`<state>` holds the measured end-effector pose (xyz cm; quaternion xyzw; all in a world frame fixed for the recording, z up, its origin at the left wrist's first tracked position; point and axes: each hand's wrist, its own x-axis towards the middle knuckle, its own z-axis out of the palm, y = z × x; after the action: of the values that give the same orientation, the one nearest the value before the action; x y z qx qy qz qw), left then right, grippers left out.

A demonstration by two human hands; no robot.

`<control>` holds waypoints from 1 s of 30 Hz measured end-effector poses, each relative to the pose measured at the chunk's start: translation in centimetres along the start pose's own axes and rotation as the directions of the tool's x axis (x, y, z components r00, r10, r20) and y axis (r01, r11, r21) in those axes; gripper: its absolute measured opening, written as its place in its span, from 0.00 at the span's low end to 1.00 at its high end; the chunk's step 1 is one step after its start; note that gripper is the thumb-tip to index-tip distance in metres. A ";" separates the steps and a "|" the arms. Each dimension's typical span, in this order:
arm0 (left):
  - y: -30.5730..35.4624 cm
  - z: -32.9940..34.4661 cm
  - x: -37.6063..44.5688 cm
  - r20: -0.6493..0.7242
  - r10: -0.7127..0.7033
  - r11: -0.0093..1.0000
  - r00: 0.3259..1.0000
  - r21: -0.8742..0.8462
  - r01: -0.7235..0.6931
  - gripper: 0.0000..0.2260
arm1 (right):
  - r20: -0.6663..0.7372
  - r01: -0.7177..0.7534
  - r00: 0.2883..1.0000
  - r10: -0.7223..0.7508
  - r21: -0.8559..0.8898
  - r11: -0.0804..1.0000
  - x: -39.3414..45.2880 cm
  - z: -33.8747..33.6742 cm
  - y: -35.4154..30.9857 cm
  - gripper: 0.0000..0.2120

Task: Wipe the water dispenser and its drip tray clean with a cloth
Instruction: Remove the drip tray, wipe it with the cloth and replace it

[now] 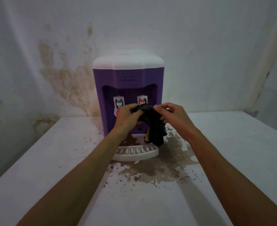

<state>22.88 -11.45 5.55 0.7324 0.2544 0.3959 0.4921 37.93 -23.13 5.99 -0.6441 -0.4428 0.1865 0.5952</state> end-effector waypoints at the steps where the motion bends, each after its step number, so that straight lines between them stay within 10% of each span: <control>1: 0.7 -0.3 0.3 -0.003 -0.009 1.000 1.000 -0.016 0.009 0.06 | 0.021 0.025 1.000 -0.023 -0.106 0.994 0.0 -0.3 -0.2 0.16; 5: 2.9 -1.3 1.3 0.015 0.015 1.000 1.000 0.018 -0.016 0.07 | -0.046 0.115 0.987 -0.154 -0.467 0.877 0.6 -0.6 -0.9 0.15; 12: 4.6 -2.8 2.1 -0.040 0.072 0.988 0.997 0.140 -0.065 0.07 | 0.055 0.102 0.993 -0.102 -0.001 0.995 -0.1 -1.5 -3.0 0.10; 18: 6.9 -2.5 1.4 -0.015 -0.059 0.989 0.998 -0.139 0.056 0.08 | 0.083 0.029 0.996 -0.042 0.151 0.988 -0.3 -0.9 -4.9 0.11; 25: 9.0 -2.0 1.1 0.170 -0.075 0.927 0.983 -0.351 0.131 0.09 | 0.220 0.094 0.974 -0.057 -0.164 0.982 -1.0 -0.2 -5.1 0.17; 30: 8.4 -3.1 0.9 0.168 -0.057 0.954 0.984 -0.283 0.103 0.10 | 0.109 0.082 0.991 -0.080 -0.016 0.997 -1.2 -1.4 -5.0 0.10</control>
<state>20.70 -12.43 14.26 0.6703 0.1832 0.3493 0.6286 36.64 -25.41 10.66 -0.6208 -0.5020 0.1921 0.5707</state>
